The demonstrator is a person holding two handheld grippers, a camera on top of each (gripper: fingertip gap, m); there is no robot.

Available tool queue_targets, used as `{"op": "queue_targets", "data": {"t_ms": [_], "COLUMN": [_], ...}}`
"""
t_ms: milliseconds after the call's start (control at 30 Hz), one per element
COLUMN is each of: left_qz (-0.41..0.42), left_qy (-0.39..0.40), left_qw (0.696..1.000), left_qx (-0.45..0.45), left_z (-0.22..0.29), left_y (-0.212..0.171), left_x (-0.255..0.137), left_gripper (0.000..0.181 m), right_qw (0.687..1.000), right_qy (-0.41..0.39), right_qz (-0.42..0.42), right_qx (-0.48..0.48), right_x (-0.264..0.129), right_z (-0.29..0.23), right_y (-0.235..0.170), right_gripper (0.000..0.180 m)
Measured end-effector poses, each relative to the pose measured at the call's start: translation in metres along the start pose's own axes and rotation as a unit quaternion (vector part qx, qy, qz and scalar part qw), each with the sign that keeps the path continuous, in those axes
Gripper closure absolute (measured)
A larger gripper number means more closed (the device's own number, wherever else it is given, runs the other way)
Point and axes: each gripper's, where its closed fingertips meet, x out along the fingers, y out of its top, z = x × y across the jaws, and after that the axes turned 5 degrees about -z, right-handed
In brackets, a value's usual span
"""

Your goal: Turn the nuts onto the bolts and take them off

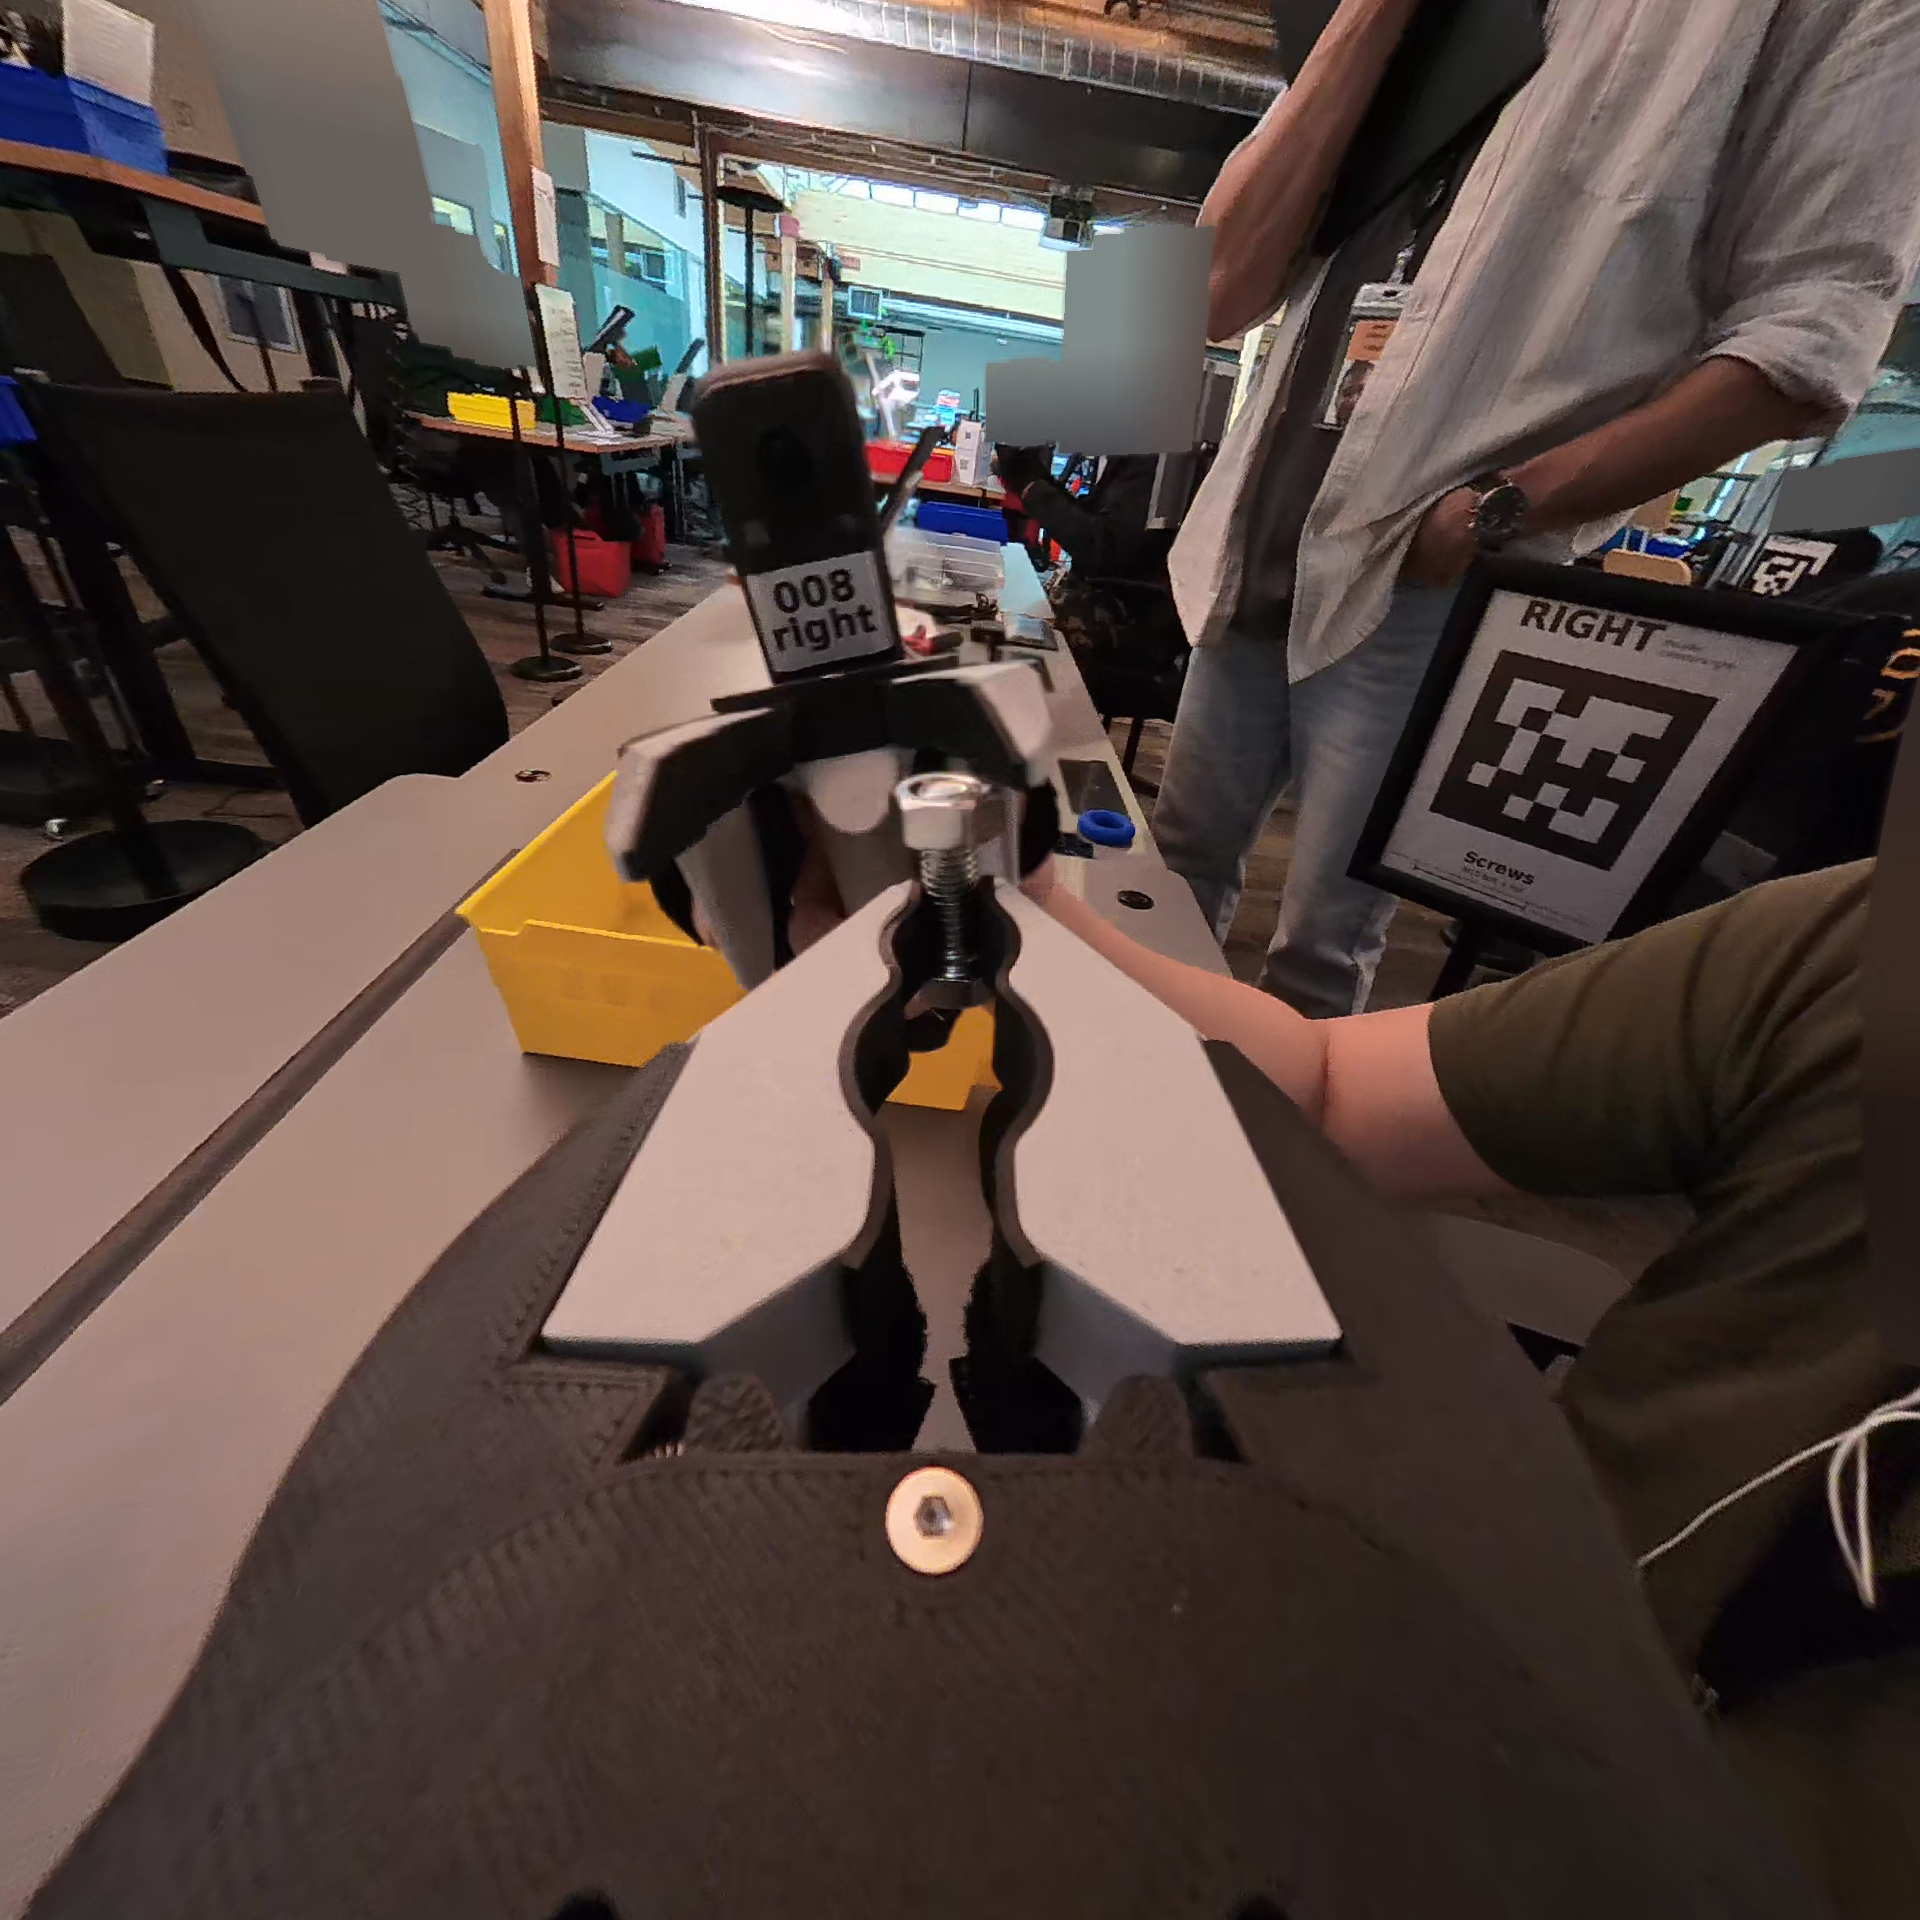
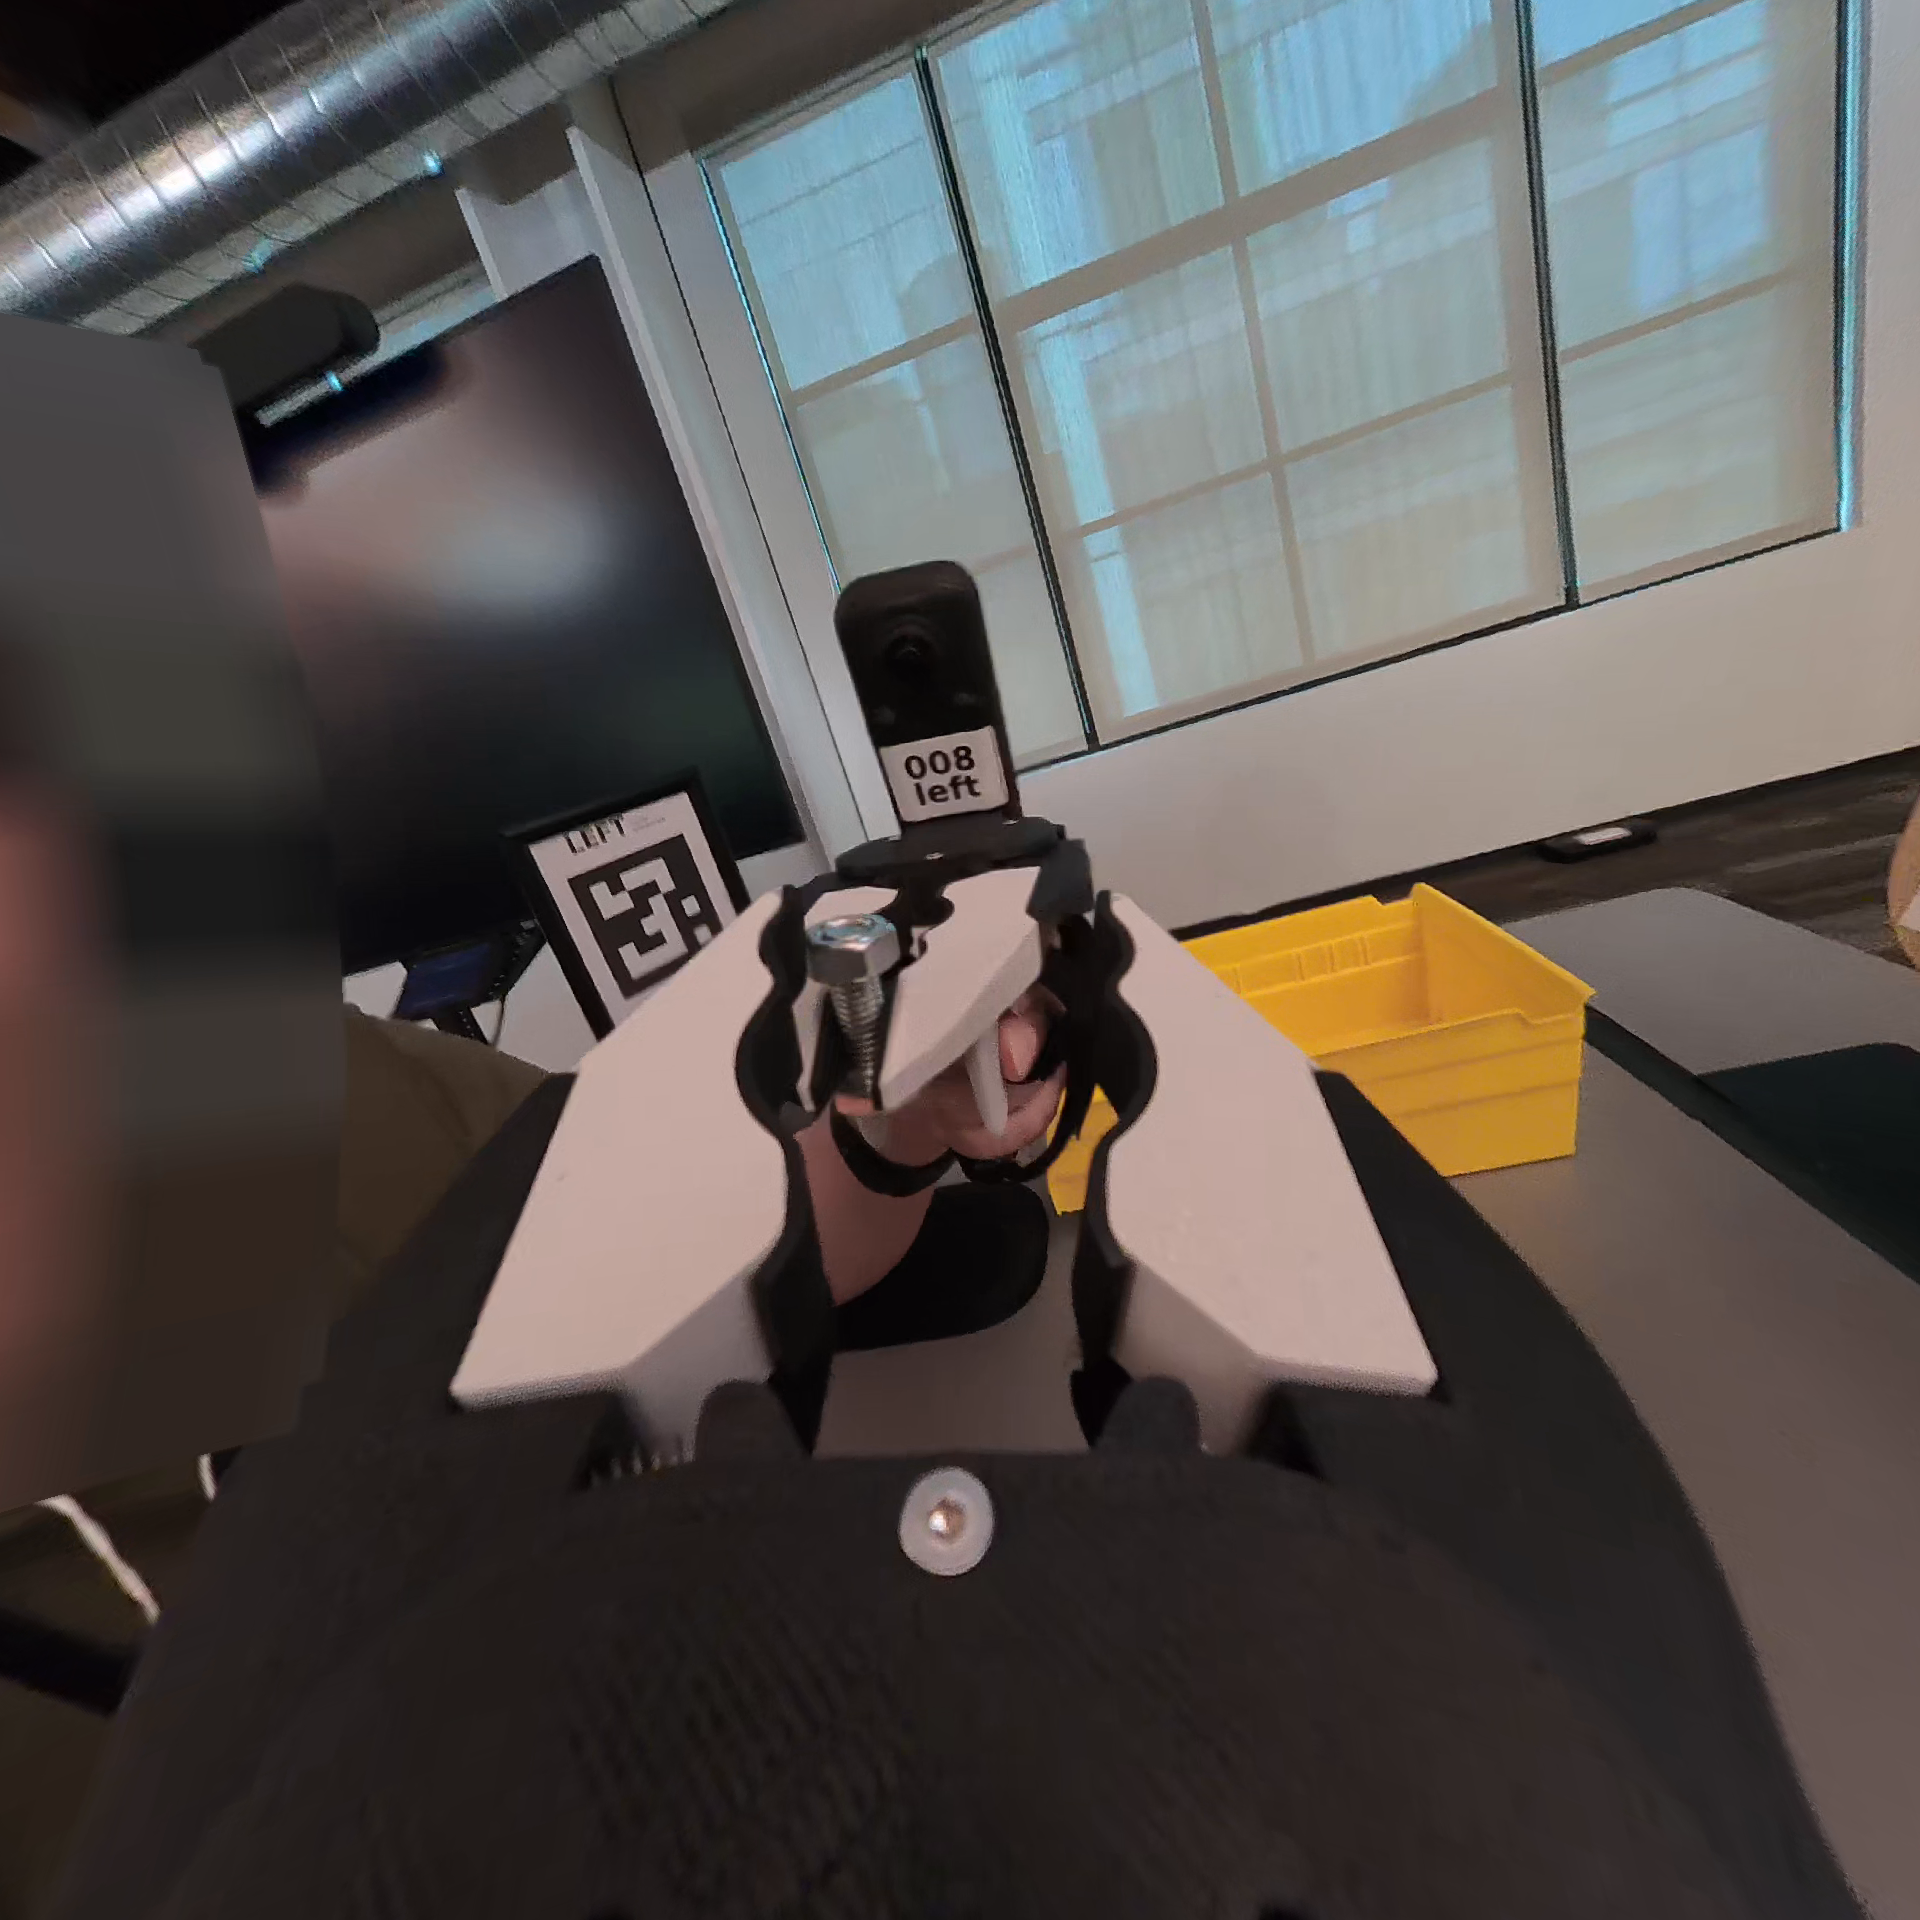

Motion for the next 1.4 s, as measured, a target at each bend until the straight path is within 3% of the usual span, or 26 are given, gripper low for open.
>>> {"op": "queue_targets", "data": {"t_ms": [67,333,500,700,867,1067,1233,1400], "left_qz": [0.001,0.002,0.007,0.005,0.015,0.012,0.022,0.021], "left_qy": [-0.001,0.005,-0.002,-0.016,-0.018,-0.017,-0.030,-0.013], "left_qw": [1.000,1.000,1.000,1.000,1.000,1.000,0.999,1.000], "left_qx": [0.001,-0.003,-0.012,-0.008,-0.017,-0.009,-0.016,-0.010], "left_z": [0.000,-0.004,-0.002,0.003,0.003,0.005,0.009,0.003], "left_y": [0.001,0.001,0.001,0.002,0.006,0.006,0.009,0.010], "left_x": [-0.001,-0.004,-0.003,-0.003,-0.006,-0.007,-0.007,-0.011], "left_gripper": [0.174,0.174,0.174,0.174,0.174,0.174,0.173,0.173], "right_qw": [0.999,0.999,0.998,0.999,0.997,0.999,0.998,0.999], "right_qy": [-0.014,0.033,0.042,0.039,0.054,0.045,0.047,0.043], "right_qz": [0.017,-0.011,0.010,-0.016,0.013,-0.006,0.014,0.008], "right_qx": [0.023,0.003,0.051,0.014,0.051,0.007,0.049,0.014], "right_x": [-0.013,0.013,-0.004,0.013,-0.004,0.013,-0.003,0.001], "right_z": [0.014,-0.012,0.005,-0.008,0.002,-0.013,0.005,-0.006], "right_y": [0.004,-0.007,-0.005,-0.011,-0.004,-0.007,-0.005,-0.002], "right_gripper": [0.133,0.123,0.122,0.124,0.126,0.123,0.124,0.124]}}
